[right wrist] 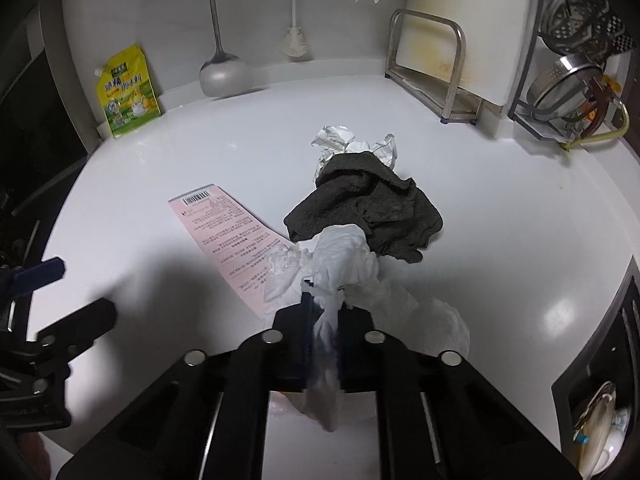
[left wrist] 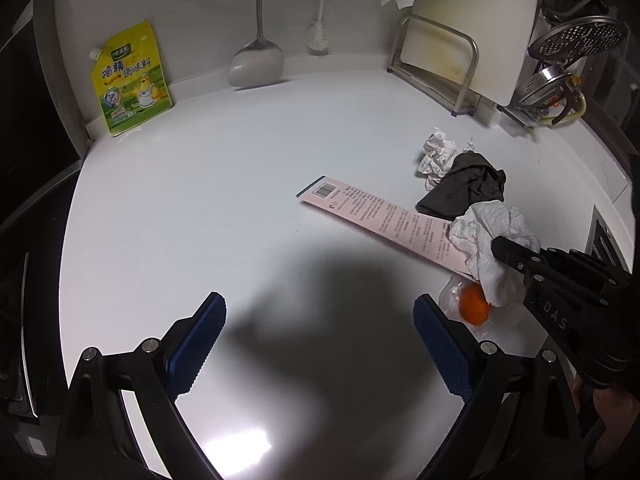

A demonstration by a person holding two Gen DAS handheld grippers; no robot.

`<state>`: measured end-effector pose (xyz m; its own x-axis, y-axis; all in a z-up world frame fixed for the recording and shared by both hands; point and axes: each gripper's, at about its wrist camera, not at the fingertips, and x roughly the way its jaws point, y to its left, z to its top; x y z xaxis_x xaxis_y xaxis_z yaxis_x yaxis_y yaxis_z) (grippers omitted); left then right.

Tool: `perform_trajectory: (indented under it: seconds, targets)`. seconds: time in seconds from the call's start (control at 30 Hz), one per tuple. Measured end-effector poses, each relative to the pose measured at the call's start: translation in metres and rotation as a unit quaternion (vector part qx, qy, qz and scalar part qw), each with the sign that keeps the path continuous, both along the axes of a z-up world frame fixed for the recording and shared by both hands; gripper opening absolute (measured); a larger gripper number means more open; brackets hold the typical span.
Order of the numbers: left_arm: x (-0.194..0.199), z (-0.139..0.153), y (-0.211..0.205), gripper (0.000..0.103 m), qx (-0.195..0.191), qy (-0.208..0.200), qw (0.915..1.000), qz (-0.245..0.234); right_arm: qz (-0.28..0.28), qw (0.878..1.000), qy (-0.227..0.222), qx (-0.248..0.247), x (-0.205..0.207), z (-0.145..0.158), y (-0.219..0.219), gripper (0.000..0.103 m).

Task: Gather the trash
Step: 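Grasp the white tissue with the right tool while the left tool grasps the pink receipt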

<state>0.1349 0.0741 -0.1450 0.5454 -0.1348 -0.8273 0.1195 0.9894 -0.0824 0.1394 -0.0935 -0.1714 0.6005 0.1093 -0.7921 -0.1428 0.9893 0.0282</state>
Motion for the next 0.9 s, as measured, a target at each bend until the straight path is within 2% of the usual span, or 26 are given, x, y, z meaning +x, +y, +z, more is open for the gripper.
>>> perform_trajectory:
  seconds: [0.17, 0.4, 0.67, 0.9]
  targets:
    - [0.005, 0.002, -0.012, 0.093, -0.004, 0.000, 1.0000, -0.006, -0.019, 0.999, -0.018, 0.019, -0.011, 0.018, -0.020, 0.008]
    - [0.021, 0.005, -0.034, 0.093, -0.015, 0.006, 0.9999, 0.005, -0.057, 0.998, -0.037, 0.014, -0.027, 0.034, -0.053, 0.008]
    - [0.047, -0.002, -0.064, 0.093, -0.021, 0.029, 0.9990, 0.028, -0.094, 0.995, -0.033, 0.021, -0.045, 0.029, -0.092, 0.008]
    - [0.069, -0.019, -0.074, 0.093, -0.034, 0.062, 0.9946, 0.075, -0.121, 0.991, -0.032, 0.041, -0.062, 0.023, -0.126, 0.008]
